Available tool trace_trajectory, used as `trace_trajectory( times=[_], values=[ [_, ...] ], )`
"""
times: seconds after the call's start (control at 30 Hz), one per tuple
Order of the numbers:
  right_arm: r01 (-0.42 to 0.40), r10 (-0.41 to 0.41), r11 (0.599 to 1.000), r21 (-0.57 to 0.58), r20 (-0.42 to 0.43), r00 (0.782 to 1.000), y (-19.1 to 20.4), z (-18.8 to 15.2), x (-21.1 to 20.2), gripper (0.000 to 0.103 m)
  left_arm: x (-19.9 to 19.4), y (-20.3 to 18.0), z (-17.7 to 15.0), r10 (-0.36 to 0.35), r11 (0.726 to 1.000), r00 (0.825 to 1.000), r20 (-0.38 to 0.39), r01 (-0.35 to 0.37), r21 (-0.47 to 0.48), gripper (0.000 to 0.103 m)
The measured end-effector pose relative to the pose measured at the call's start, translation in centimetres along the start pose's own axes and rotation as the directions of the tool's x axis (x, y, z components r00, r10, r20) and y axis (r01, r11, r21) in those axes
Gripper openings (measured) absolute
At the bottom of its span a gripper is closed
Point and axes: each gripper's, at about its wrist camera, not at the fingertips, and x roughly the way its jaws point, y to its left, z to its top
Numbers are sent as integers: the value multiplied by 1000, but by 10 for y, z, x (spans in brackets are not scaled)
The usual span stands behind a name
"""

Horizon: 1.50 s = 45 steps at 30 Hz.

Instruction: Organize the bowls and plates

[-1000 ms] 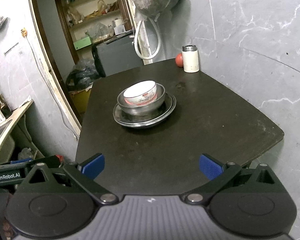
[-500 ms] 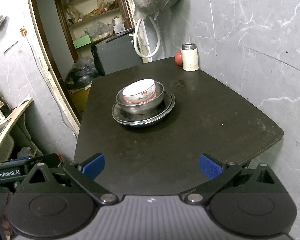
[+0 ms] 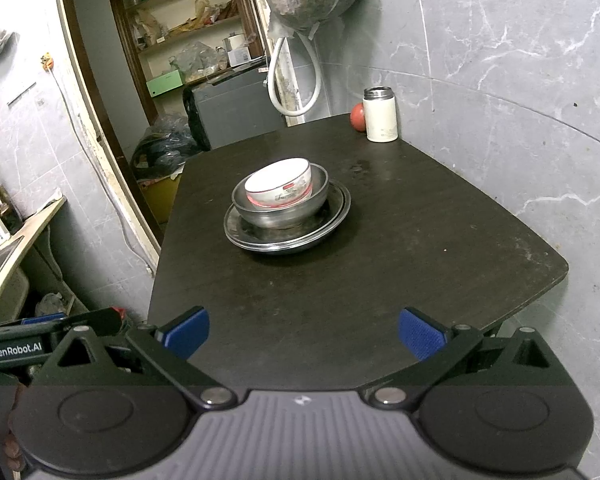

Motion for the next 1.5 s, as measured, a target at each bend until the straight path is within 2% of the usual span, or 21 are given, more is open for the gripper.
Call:
trace_trajectory(
  times=[1.5],
  values=[
    [3, -3, 1000, -1, 0, 1000, -2, 2, 2, 103, 8, -1, 5, -11, 1000, 1000, -9, 11, 5, 102]
  ],
)
